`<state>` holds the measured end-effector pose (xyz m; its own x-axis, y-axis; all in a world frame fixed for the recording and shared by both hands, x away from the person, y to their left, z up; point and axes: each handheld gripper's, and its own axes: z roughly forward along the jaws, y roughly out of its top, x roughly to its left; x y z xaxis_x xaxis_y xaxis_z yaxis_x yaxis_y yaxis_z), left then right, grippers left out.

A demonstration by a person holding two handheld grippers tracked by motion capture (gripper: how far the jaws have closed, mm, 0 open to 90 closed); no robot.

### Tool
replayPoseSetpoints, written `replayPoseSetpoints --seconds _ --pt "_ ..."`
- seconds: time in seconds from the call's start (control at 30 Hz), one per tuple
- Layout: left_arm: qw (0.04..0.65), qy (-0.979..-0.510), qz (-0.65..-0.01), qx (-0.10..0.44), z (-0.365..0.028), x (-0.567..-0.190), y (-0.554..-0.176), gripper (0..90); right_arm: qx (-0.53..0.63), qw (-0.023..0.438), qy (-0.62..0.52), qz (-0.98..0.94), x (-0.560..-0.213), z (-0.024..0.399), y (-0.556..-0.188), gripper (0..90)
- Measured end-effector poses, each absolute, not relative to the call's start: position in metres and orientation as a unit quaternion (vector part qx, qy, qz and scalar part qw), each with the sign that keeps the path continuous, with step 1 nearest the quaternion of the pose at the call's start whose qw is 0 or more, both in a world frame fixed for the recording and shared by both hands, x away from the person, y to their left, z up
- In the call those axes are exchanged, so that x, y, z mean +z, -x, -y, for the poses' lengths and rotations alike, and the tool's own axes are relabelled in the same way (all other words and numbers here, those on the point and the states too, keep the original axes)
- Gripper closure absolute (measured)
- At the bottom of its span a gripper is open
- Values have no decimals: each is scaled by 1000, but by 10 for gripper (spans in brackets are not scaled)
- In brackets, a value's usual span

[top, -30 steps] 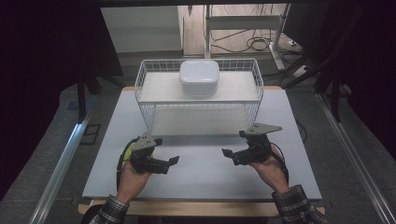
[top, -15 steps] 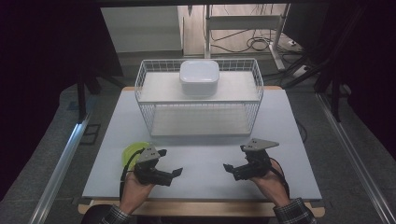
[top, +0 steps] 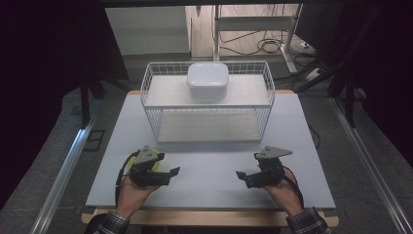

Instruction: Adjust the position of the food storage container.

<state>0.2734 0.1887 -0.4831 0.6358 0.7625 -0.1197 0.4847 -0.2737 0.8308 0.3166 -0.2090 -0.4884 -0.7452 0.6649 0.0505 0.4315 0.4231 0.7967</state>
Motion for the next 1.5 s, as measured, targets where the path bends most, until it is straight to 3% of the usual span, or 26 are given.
replayPoseSetpoints --seconds 0.2,0.3,0.4,0.97,1.5 --pt "455 -770 -417 162 -215 -484 -276 650 426 136 -340 -827 -491 214 -321 58" --pt "454 -758 -435 170 -229 -483 -277 798 427 134 -342 -826 -492 215 -322 63" --pt "450 -745 -457 184 -244 -483 -278 889 422 133 -344 -828 -494 215 -322 66" --pt "383 -710 -543 232 -296 -503 -285 900 402 147 -340 -837 -497 217 -324 71" --pt "360 -722 -552 210 -285 -512 -291 900 390 144 -337 -845 -500 216 -325 74"
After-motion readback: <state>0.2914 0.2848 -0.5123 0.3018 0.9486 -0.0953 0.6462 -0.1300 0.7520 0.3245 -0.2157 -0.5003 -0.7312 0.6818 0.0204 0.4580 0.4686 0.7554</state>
